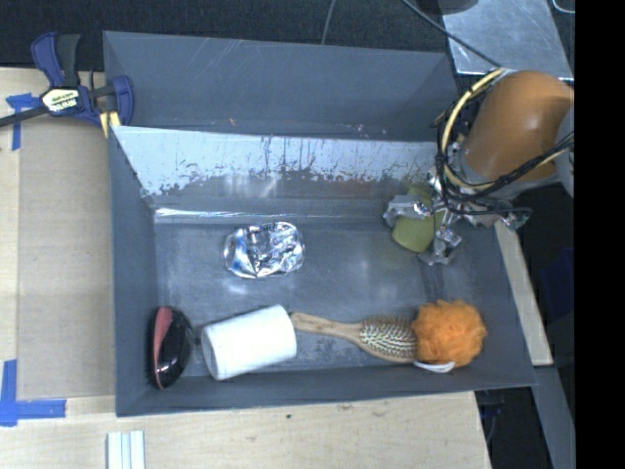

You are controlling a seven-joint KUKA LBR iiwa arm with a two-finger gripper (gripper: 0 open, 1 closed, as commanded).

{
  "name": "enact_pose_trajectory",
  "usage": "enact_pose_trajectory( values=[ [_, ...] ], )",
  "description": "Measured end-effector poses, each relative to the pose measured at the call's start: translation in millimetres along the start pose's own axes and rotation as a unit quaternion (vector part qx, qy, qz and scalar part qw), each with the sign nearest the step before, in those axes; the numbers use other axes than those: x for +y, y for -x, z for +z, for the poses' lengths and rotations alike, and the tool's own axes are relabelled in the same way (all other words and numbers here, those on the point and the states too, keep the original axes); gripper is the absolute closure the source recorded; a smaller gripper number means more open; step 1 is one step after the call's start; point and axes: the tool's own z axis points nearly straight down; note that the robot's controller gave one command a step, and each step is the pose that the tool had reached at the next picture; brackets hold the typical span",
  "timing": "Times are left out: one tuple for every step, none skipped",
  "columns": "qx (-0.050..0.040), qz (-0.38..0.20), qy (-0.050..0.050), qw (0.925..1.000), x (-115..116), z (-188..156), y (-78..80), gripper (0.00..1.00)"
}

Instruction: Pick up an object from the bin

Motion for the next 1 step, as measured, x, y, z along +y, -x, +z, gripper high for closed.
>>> enact_pose_trajectory(
  values=[
    [-0.0016, -0.008, -0.003, 1.0000, 45.0, -87.8, -59.1, 1.00]
  ],
)
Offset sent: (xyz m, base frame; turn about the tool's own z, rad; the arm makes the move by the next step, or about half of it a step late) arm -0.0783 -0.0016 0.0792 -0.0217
